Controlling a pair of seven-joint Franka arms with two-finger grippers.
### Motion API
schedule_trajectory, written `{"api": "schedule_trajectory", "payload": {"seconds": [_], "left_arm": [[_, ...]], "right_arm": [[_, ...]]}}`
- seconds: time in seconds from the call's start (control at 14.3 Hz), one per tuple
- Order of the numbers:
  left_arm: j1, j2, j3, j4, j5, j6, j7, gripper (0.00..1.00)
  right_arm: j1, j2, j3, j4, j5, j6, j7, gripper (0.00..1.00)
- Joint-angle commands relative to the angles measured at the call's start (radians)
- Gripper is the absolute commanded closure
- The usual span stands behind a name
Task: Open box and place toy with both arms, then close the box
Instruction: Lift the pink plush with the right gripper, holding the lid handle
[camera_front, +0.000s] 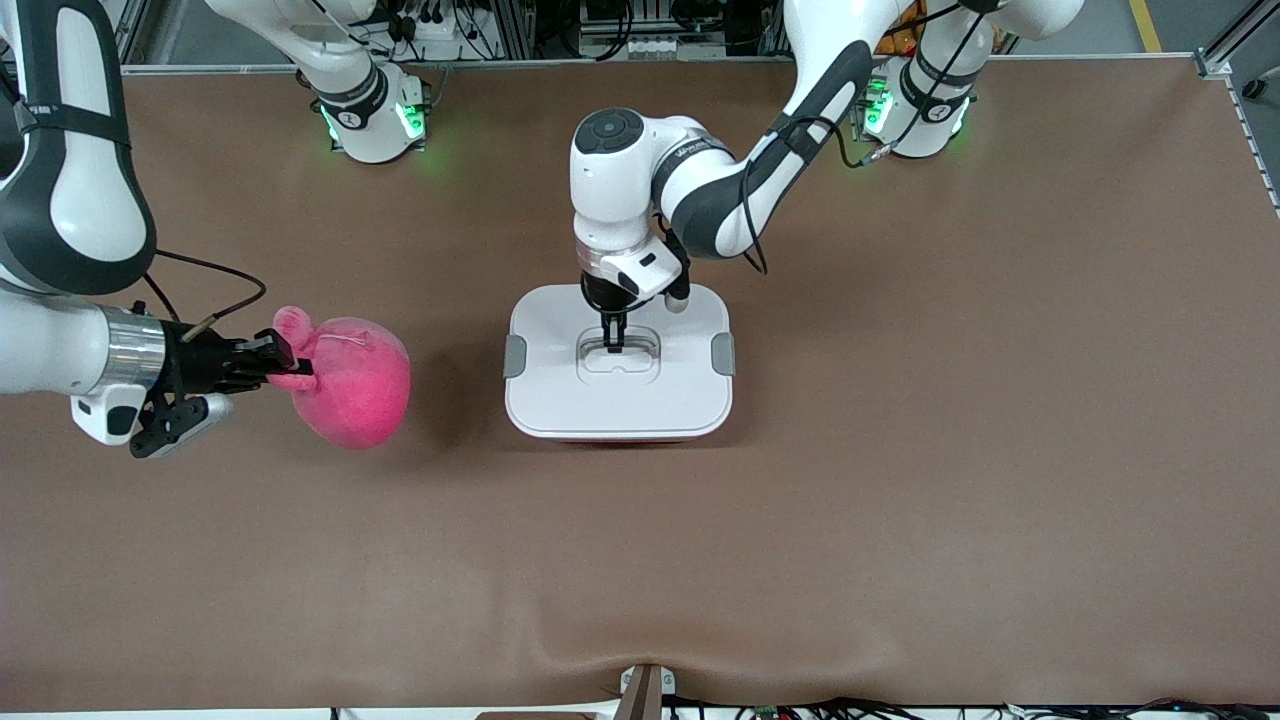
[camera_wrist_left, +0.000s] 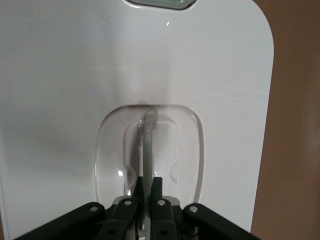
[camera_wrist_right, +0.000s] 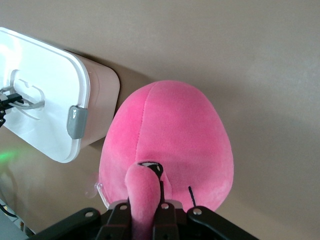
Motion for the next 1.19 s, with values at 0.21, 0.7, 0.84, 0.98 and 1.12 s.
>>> {"api": "schedule_trajectory", "payload": {"seconds": [0.21, 0.7, 0.84, 0.98, 1.12], "left_arm": [[0.0, -0.016, 0.0, -0.004, 0.032, -0.004, 0.005, 1.0], [0.002, -0.028, -0.008, -0.008, 0.03, -0.005, 0.072, 1.0], [0.002, -0.039, -0.008, -0.008, 0.029, -0.005, 0.076, 1.0], [0.003, -0.048, -0.008, -0.008, 0.019, -0.01, 0.076, 1.0], [0.003, -0.061, -0.008, -0.008, 0.015, -0.015, 0.076, 1.0]], "right_arm": [[-0.009, 0.007, -0.007, 0.033, 0.014, -0.03, -0.059, 1.0], [0.008, -0.052, -0.007, -0.01, -0.146, -0.024, -0.09, 1.0], [0.002, -0.071, -0.011, -0.019, -0.162, -0.017, -0.092, 1.0], [-0.008, -0.092, -0.01, -0.02, -0.248, -0.012, -0.09, 1.0], [-0.009, -0.105, -0.01, -0.031, -0.256, -0.021, -0.087, 1.0]]}}
